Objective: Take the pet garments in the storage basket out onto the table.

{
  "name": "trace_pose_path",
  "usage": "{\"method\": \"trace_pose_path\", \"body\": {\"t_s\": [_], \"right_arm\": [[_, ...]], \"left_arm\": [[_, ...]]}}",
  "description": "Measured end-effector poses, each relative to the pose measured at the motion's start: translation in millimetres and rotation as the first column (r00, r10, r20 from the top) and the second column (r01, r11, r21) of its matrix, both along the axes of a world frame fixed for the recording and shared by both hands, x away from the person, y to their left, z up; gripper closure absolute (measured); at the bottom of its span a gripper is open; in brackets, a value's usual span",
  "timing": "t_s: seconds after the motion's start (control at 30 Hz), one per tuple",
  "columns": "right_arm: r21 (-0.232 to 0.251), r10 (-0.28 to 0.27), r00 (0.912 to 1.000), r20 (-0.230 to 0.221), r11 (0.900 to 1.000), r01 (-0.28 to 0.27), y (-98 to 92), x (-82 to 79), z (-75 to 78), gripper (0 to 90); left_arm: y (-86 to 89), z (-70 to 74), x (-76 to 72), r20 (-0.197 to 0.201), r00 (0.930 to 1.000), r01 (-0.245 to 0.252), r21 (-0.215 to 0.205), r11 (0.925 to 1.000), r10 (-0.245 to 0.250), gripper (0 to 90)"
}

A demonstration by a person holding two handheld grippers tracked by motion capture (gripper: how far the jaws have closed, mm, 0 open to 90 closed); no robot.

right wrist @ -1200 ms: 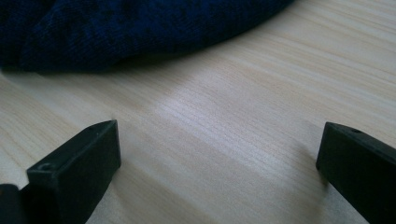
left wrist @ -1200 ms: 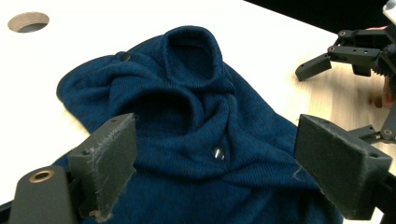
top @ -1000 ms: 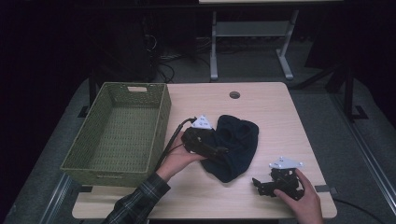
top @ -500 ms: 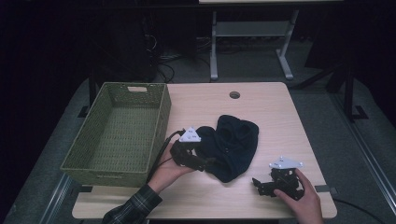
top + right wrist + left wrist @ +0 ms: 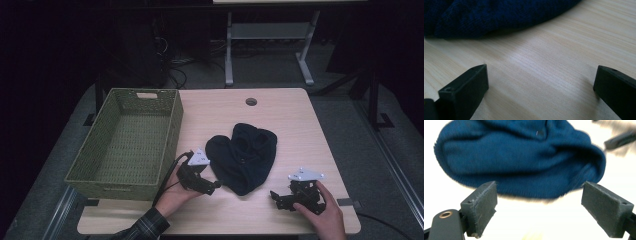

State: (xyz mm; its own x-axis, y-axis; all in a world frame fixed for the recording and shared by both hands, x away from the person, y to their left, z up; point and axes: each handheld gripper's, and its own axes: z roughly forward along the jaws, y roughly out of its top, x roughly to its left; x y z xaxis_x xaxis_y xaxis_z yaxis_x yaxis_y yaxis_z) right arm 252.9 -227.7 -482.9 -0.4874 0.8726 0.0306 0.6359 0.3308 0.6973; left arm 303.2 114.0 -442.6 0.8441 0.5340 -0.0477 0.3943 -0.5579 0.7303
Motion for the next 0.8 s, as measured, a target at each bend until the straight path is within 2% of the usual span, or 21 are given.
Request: {"method": "trace_pose_path", "body": {"t_s": [0.07, 0.27, 0.37, 0.43, 0.53, 0.7, 0.8], "right_arm": [[0.000, 0.000, 1.0000, 0.000, 1.000, 0.000, 0.0, 0.0, 0.0, 0.0], [0.000, 0.000, 1.0000, 0.000, 1.000, 0.000, 0.0, 0.0, 0.0, 0.0], [0.000, 0.000, 1.0000, 0.000, 1.000, 0.000, 0.0, 0.0, 0.0, 0.0], [0.000, 0.001, 1.0000, 0.000, 1.000, -0.001, 0.0, 0.0, 0.0, 0.0], [0.000, 0.000, 1.0000, 0.000, 1.000, 0.000, 0.0, 0.0, 0.0, 0.0], [0.000, 0.000, 1.0000, 0.000, 1.000, 0.000, 0.0, 0.0, 0.0, 0.0], [0.000, 0.000, 1.0000, 0.000, 1.000, 0.000, 0.0, 0.0, 0.0, 0.0]], "left_arm": [[0.4, -3.6, -2.1, -0.005, 1.0000, 0.000, 0.006, 1.0000, 0.000, 12.8], [-2.3, -17.1, -6.1, -0.016, 0.9999, 0.008, 0.069, 0.9976, -0.007, 12.7], [-3.4, -22.2, -7.1, -0.012, 0.9999, 0.010, 0.105, 0.9944, -0.009, 12.7], [-4.5, -27.4, -8.2, -0.025, 0.9996, 0.016, 0.124, 0.9922, -0.013, 12.7], [-4.2, -28.6, -11.7, -0.012, 0.9999, 0.009, 0.109, 0.9940, -0.008, 12.5], [2.8, -35.1, -14.7, 0.026, 0.9995, 0.014, 0.042, 0.9990, -0.015, 12.5], [3.8, -35.4, -15.3, 0.027, 0.9996, 0.009, 0.040, 0.9992, -0.010, 12.6]]}}
